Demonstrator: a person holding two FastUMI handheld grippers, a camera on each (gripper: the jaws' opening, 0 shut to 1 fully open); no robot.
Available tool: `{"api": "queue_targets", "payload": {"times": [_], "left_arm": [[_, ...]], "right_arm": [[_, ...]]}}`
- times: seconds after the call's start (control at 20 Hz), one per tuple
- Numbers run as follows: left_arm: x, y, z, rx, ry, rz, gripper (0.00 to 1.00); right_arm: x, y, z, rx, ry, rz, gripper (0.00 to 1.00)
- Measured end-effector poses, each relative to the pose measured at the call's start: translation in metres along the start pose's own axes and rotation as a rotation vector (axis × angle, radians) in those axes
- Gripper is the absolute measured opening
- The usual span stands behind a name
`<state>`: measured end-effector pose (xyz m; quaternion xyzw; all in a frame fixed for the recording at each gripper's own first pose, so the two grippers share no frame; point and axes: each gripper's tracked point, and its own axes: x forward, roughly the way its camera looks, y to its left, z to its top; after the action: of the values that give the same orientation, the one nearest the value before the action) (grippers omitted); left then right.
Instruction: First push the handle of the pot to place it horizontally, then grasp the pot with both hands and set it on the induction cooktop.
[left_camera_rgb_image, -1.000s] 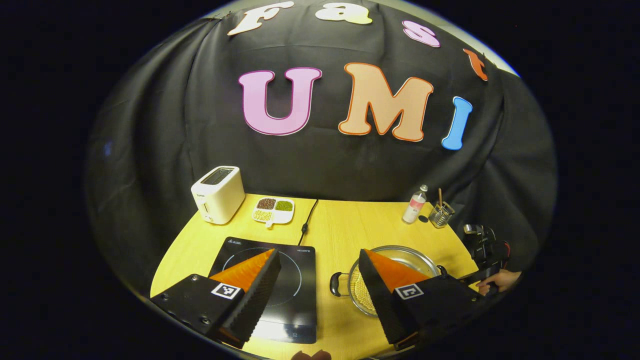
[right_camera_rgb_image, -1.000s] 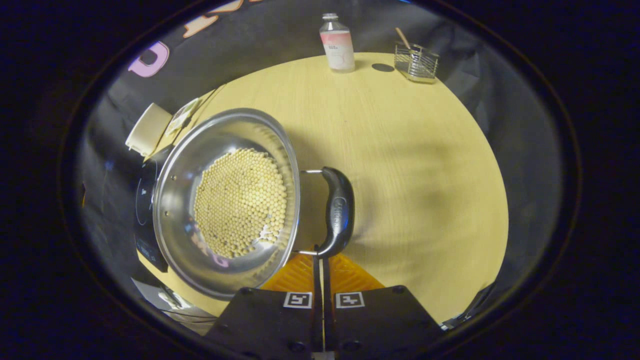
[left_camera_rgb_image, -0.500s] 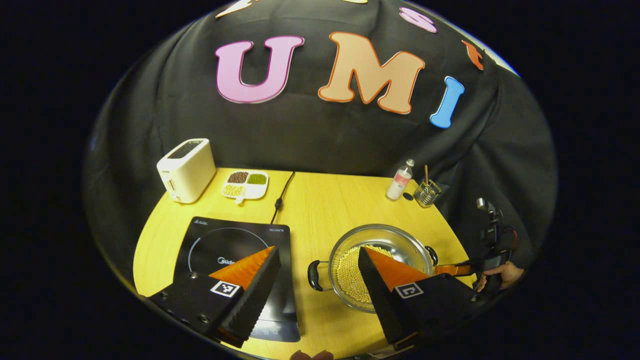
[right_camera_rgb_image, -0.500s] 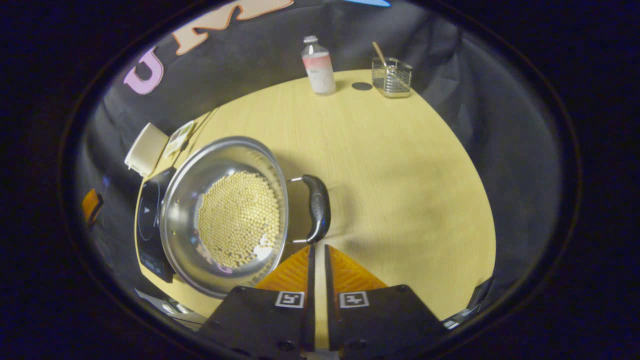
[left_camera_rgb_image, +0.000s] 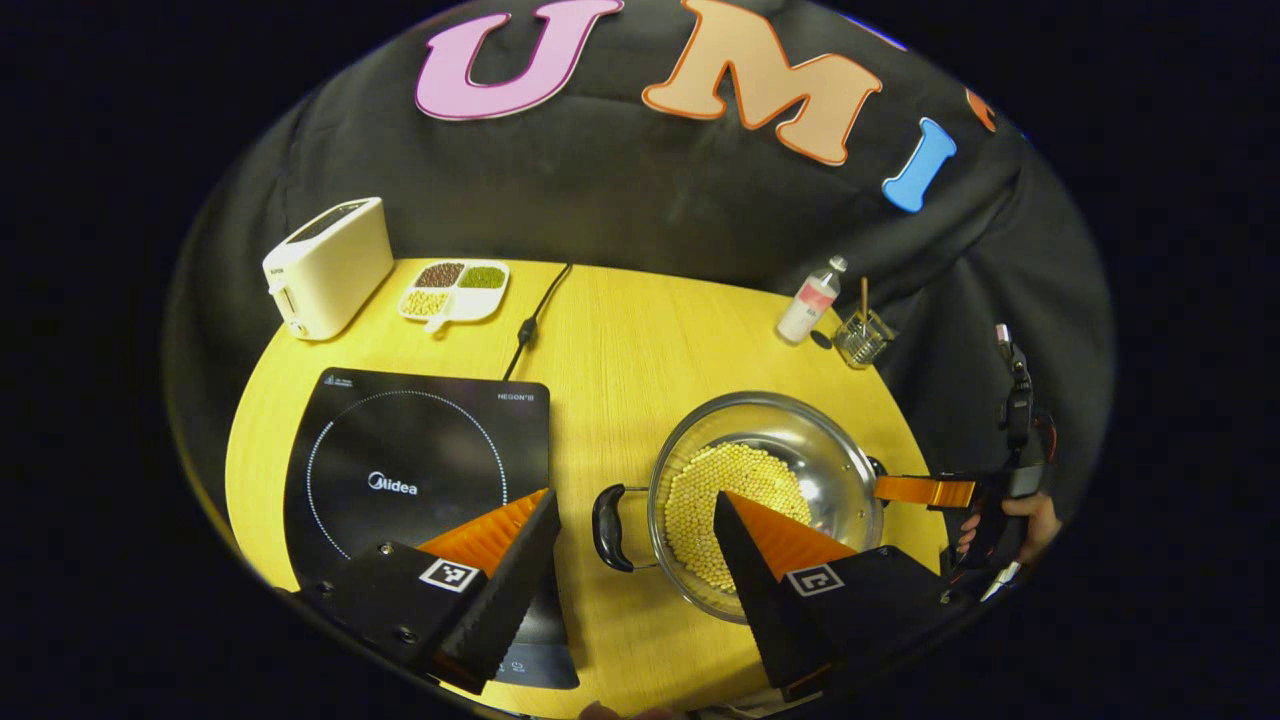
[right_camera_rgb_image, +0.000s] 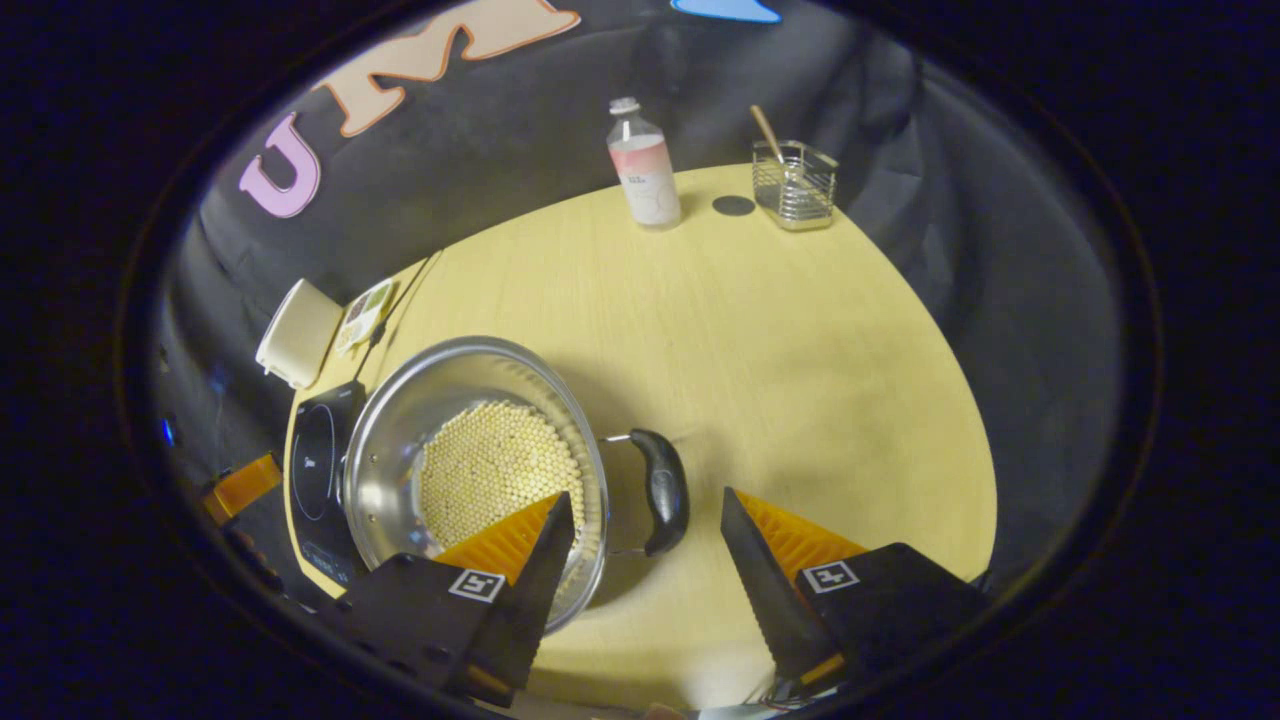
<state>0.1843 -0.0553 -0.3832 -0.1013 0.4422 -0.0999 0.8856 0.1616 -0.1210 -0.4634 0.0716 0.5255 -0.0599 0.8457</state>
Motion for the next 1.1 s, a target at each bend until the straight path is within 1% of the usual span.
{"api": "queue_targets", "payload": {"times": [0.05, 0.1, 0.15, 0.25, 0.3, 0.35, 0.4, 0.45, 0.5, 0.55, 0.65, 0.7, 0.75, 0.8, 0.85, 0.9, 0.95, 1.0, 1.05, 1.1], "left_arm": [[0.007, 0.003, -0.007, -0.001, 0.022, 0.004, 0.96], [0.014, 0.005, -0.011, 0.000, 0.042, 0.009, 1.00], [0.023, 0.006, -0.015, 0.003, 0.056, 0.013, 0.95], [0.041, 0.009, -0.026, 0.005, 0.100, 0.016, 0.96], [0.049, 0.010, -0.033, 0.000, 0.130, 0.013, 0.94], [0.057, 0.009, -0.037, -0.007, 0.152, 0.006, 0.95], [0.064, 0.009, -0.041, -0.016, 0.171, -0.002, 0.94], [0.071, 0.010, -0.046, -0.022, 0.189, -0.006, 0.93], [0.076, 0.012, -0.051, -0.023, 0.205, -0.006, 0.91], [0.080, 0.012, -0.054, -0.025, 0.220, -0.007, 0.91], [0.091, 0.012, -0.058, -0.030, 0.239, -0.017, 0.90], [0.096, 0.011, -0.061, -0.034, 0.250, -0.022, 0.89], [0.101, 0.009, -0.063, -0.033, 0.262, -0.030, 0.92], [0.105, 0.009, -0.066, -0.032, 0.275, -0.036, 0.84], [0.108, 0.006, -0.070, -0.037, 0.295, -0.046, 0.87], [0.109, 0.008, -0.071, -0.036, 0.306, -0.037, 0.80], [0.114, 0.009, -0.071, -0.035, 0.301, -0.043, 0.80], [0.115, 0.010, -0.070, -0.040, 0.299, -0.041, 0.76], [0.115, 0.012, -0.071, -0.041, 0.302, -0.036, 0.74], [0.116, 0.014, -0.070, -0.044, 0.301, -0.037, 0.75]], "right_arm": [[0.005, 0.002, 0.001, -0.003, 0.011, -0.002, 0.92], [0.012, 0.001, 0.001, -0.007, 0.020, -0.010, 0.92], [0.018, 0.001, 0.002, -0.012, 0.029, -0.019, 0.92], [0.027, 0.000, 0.000, -0.021, 0.055, -0.028, 0.92], [0.031, 0.000, -0.002, -0.026, 0.070, -0.031, 0.92], [0.036, -0.001, -0.003, -0.030, 0.081, -0.033, 0.82], [0.038, -0.002, -0.003, -0.034, 0.089, -0.038, 0.77], [0.040, -0.004, -0.003, -0.036, 0.095, -0.041, 0.75], [0.043, -0.004, -0.004, -0.034, 0.102, -0.042, 0.75], [0.045, -0.004, -0.004, -0.032, 0.109, -0.042, 0.85], [0.049, -0.005, -0.007, -0.029, 0.125, -0.040, 0.85], [0.051, -0.004, -0.007, -0.028, 0.133, -0.039, 0.76], [0.053, -0.004, -0.007, -0.030, 0.140, -0.040, 0.76], [0.056, -0.002, -0.011, -0.034, 0.147, -0.042, 0.76], [0.056, -0.001, -0.012, -0.041, 0.153, -0.042, 0.75], [0.060, 0.001, -0.014, -0.042, 0.159, -0.040, 0.77], [0.060, 0.003, -0.013, -0.049, 0.161, -0.044, 0.72], [0.062, 0.001, -0.014, -0.061, 0.163, -0.054, 0.65], [0.056, 0.001, -0.012, -0.060, 0.162, -0.048, 0.65], [0.062, 0.001, -0.015, -0.059, 0.171, -0.040, 0.69]]}}
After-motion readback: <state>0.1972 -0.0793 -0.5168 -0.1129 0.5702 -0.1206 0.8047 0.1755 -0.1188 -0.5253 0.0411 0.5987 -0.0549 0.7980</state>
